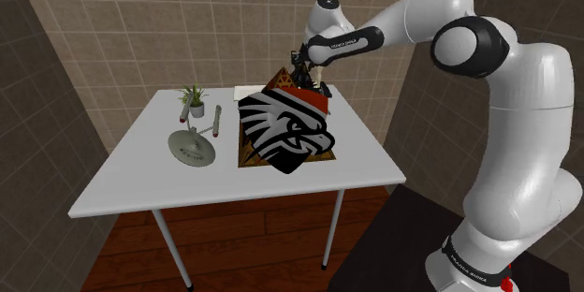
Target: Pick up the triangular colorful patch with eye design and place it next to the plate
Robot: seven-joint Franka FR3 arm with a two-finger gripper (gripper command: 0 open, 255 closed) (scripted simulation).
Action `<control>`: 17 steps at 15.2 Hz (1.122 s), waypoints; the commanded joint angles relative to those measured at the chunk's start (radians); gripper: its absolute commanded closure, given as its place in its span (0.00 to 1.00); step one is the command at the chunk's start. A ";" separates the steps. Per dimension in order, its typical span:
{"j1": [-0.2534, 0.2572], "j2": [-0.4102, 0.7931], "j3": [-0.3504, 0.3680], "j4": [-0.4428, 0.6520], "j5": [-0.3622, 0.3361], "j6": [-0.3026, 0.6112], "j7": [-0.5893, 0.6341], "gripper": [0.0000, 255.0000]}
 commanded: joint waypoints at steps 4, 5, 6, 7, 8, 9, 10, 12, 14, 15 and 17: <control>0.076 0.269 -0.008 0.434 -0.006 -0.168 -0.034 1.00; 0.097 0.343 -0.010 0.560 -0.004 -0.218 -0.050 1.00; 0.137 0.490 -0.015 0.817 0.005 -0.321 -0.088 1.00; 0.134 0.480 -0.017 0.785 0.004 -0.301 -0.081 1.00; 0.131 0.473 -0.018 0.760 0.002 -0.284 -0.075 1.00; 0.128 0.467 -0.019 0.736 -0.001 -0.266 -0.068 1.00; 0.126 0.463 -0.020 0.715 -0.004 -0.251 -0.062 1.00; 0.122 0.457 -0.023 0.678 -0.009 -0.221 -0.051 1.00; 0.119 0.453 -0.026 0.646 -0.014 -0.194 -0.040 1.00; 0.118 0.453 -0.027 0.632 -0.017 -0.181 -0.035 1.00; 0.116 0.453 -0.031 0.606 -0.022 -0.155 -0.024 1.00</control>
